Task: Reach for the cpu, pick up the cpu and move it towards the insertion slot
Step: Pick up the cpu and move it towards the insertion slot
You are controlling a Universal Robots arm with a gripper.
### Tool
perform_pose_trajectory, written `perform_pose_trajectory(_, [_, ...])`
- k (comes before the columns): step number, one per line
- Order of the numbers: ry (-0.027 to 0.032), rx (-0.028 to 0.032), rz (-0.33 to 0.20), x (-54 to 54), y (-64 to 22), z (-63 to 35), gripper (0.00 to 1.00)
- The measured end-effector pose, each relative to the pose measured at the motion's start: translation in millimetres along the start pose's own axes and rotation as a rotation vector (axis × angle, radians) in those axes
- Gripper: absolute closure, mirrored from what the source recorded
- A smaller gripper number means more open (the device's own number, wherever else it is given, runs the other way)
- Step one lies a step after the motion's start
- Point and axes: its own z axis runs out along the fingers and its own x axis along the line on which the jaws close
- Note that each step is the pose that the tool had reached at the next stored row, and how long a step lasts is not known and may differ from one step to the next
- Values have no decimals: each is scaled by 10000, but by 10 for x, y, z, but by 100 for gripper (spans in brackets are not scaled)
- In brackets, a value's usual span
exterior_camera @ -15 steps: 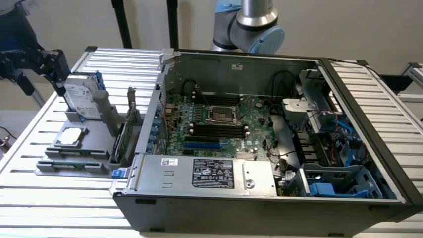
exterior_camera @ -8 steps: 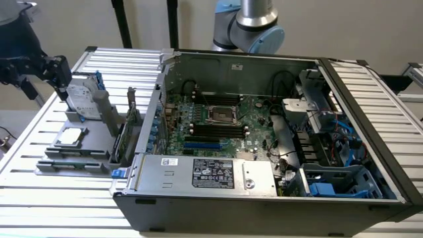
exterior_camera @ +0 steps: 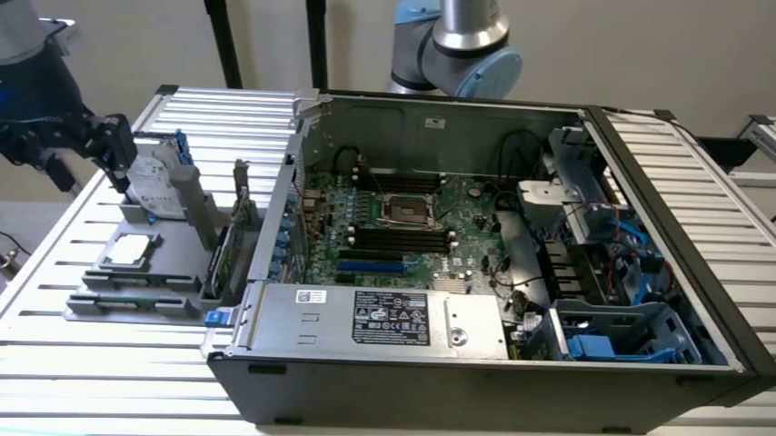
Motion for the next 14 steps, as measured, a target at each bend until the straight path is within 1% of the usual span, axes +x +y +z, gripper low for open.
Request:
perform_pose_trajectory(7, [2, 1, 0, 0, -29, 126, 29])
perform_pose_trajectory(14, [2, 1, 2, 0, -133, 249, 29])
